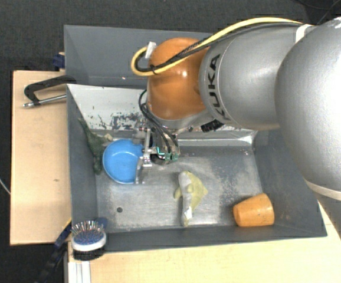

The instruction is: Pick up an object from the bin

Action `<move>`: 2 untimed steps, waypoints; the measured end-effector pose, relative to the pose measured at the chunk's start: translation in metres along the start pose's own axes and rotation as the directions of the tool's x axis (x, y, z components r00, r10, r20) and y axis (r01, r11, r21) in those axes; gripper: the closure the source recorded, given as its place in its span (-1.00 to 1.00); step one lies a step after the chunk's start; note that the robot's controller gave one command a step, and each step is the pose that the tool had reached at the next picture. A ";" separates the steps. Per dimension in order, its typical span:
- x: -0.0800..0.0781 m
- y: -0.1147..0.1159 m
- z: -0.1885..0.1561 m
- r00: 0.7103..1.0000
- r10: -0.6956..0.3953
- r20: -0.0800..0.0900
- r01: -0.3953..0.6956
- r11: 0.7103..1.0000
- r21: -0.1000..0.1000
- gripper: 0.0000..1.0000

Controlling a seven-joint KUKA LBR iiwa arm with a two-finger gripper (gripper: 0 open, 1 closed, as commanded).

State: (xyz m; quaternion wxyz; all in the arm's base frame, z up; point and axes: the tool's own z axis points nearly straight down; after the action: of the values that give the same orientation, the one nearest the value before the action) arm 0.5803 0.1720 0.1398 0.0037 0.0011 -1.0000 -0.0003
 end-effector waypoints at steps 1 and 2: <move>0.062 -0.002 0.067 0.968 -0.251 0.019 0.251 0.968 0.001 -1.00; 0.061 -0.001 0.064 0.968 -0.250 0.022 0.250 0.968 -0.001 1.00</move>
Offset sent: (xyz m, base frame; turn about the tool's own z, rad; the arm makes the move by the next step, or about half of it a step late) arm -0.0658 -0.0028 -0.0698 -0.2543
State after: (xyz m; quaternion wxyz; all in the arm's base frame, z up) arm 0.5192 0.1714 0.0762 -0.0073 0.1270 -0.9919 -0.0026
